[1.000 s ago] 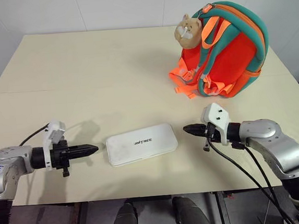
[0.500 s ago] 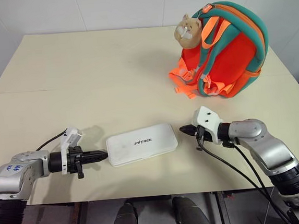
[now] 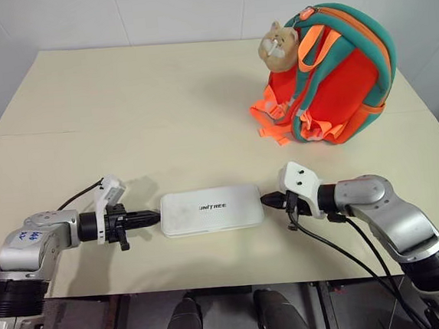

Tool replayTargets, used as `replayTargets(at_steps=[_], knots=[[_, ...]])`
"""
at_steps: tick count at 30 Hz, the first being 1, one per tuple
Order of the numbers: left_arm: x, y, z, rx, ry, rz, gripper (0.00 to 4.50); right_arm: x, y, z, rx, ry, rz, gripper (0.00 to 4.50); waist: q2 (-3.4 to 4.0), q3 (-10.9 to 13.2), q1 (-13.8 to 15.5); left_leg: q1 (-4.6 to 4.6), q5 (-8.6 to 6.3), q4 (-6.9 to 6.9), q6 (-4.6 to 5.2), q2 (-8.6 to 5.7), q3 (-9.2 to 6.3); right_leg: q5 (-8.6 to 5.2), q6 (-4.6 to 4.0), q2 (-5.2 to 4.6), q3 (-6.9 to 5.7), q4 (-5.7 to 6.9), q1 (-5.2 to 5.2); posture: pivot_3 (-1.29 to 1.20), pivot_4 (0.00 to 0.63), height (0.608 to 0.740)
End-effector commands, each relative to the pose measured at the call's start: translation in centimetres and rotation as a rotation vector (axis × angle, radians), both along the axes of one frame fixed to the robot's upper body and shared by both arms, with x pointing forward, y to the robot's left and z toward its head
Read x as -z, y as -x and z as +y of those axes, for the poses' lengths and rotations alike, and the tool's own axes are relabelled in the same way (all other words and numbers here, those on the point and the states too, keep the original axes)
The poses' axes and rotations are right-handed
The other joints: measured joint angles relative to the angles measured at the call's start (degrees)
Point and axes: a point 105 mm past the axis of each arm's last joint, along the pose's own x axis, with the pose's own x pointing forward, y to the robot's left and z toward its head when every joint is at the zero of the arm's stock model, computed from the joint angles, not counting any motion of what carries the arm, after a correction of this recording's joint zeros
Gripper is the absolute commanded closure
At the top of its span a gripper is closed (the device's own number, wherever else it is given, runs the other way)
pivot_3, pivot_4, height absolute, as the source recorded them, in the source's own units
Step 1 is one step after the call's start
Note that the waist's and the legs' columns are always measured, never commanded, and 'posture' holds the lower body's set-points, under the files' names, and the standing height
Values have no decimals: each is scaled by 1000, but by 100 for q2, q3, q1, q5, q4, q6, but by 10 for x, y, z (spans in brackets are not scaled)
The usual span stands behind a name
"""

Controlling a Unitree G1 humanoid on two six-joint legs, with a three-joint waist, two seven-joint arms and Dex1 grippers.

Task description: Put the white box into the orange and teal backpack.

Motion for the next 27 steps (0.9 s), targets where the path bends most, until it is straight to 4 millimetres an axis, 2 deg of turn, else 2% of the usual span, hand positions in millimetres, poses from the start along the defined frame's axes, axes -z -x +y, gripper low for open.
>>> replayTargets(at_steps=[1,8,14,22,25,27], knots=[[-2,0,-16,71,17,-18,4486,-10,18,19,-119,-29,-14,4500,0,0,0,0,0,0,0,0,0,0,0,-1,1,0,0,0,150,740],[-3,1,-13,70,8,-14,4486,-7,15,12,-106,-3,-24,4500,0,0,0,0,0,1,0,0,0,0,1,0,0,0,1,0,150,740],[-6,4,3,33,-29,-7,4486,-12,-2,-16,-30,51,-62,4500,0,0,-1,-1,0,0,0,0,0,1,1,0,0,-1,-1,0,150,740],[-11,3,22,-20,-64,7,4486,-16,-12,-38,13,95,-92,4500,0,0,-14,-1,0,-2,0,0,0,0,0,0,0,-1,-3,0,150,740],[-15,0,33,-70,-92,21,3857,-22,-17,-48,34,116,-127,3867,0,0,-20,-2,0,-2,0,0,0,0,0,0,1,-2,-3,0,150,740],[-34,-7,34,-112,-18,-27,3320,-28,-15,-51,18,101,-145,3290,0,1,-15,-2,0,-3,0,0,0,0,0,0,1,-1,-4,0,150,740]])
